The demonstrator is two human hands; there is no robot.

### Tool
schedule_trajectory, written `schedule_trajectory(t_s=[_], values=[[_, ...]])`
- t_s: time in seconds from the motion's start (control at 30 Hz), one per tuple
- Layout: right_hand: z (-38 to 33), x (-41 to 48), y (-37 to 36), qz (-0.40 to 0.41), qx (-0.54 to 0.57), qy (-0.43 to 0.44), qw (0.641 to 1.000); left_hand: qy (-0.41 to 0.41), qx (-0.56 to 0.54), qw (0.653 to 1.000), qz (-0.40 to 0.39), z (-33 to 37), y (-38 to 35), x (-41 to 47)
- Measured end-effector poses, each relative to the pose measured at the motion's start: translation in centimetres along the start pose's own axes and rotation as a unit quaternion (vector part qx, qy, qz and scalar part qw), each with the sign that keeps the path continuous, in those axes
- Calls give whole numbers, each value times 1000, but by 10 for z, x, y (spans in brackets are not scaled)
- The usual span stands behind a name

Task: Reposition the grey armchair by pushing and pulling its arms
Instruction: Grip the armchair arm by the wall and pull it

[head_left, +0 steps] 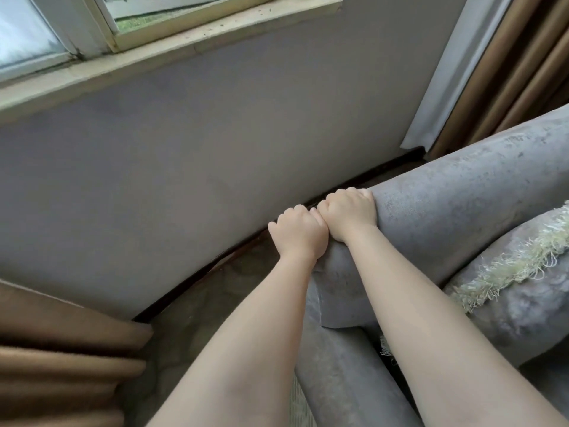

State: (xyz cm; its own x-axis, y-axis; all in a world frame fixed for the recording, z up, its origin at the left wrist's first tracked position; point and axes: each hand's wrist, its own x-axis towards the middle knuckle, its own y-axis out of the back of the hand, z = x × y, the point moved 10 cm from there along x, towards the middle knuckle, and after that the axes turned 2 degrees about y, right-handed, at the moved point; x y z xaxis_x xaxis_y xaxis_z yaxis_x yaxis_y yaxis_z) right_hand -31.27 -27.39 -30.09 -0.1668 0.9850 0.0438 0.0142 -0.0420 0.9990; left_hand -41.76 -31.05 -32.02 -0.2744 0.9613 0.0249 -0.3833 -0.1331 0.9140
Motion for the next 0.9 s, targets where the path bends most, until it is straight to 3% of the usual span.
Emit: schedule_trajectory(t_s=[0.43, 0.9], values=[[2, 11, -7, -35, 0, -11, 999, 28, 30, 999, -8, -2, -6, 8], [0, 1, 0, 18, 6, 28, 999, 30, -15, 999, 2, 1, 1, -3]])
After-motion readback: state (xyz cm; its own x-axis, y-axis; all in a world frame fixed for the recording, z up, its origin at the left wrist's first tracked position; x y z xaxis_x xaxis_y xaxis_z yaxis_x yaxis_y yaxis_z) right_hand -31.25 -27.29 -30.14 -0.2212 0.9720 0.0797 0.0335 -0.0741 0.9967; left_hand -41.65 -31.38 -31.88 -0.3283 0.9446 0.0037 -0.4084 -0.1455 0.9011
